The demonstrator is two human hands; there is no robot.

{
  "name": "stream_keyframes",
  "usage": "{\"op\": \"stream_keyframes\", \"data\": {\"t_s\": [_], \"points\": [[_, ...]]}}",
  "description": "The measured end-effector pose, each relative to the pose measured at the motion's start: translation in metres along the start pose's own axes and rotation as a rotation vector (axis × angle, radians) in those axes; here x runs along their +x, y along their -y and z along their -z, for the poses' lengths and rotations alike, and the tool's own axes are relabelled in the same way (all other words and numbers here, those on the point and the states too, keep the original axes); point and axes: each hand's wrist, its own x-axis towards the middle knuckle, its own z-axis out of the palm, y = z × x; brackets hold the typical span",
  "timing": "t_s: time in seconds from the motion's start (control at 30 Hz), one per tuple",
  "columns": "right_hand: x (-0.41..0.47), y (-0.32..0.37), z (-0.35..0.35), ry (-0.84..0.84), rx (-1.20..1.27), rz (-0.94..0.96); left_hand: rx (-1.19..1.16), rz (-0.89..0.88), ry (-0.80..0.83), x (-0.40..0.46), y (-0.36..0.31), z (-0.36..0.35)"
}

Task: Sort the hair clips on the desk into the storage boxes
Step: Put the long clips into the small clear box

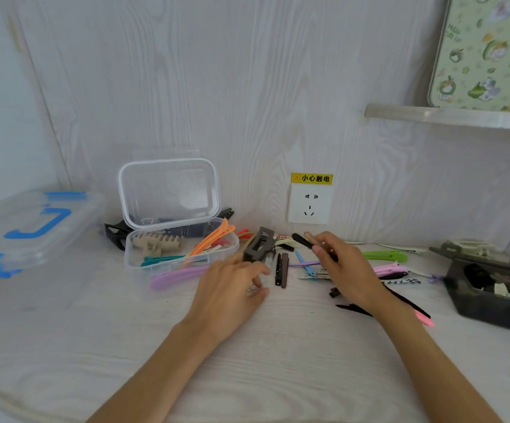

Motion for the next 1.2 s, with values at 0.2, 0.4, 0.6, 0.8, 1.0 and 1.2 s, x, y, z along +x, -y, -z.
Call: {"op": "stream_keyframes", "data": {"t_s": [0.2, 0.4, 0.6, 0.8, 1.0, 1.2], "points": [[0.003, -0.008, -0.016, -0.054, -0.315, -0.09, 0.316, 0.088, -0.002, 0.003, -0.016, 0.009], [0.001, -0.005, -0.015, -0.101, -0.265, -0.027, 0.526, 0.211, 0.21, 0.033, -0.05, -0.008], [-0.002, -0.015, -0.011, -0.125, -0.231, -0.047, 0.325, 0.186, 0.14, 0.042, -0.056, -0.023], [0.004, -0.014, -0.01, -0.263, -0.118, -0.065, 0.237, -0.001, 0.027, 0.035, -0.044, -0.002], [0.001, -0.007, -0.011, -0.273, 0.003, -0.037, 0.028, -0.005, -0.464, 0.017, -0.003, 0.049], [0.015, 0.047, -0.031, -0.242, 0.125, 0.149, -0.072, 0.438, -0.613, -0.012, 0.061, 0.061]]}}
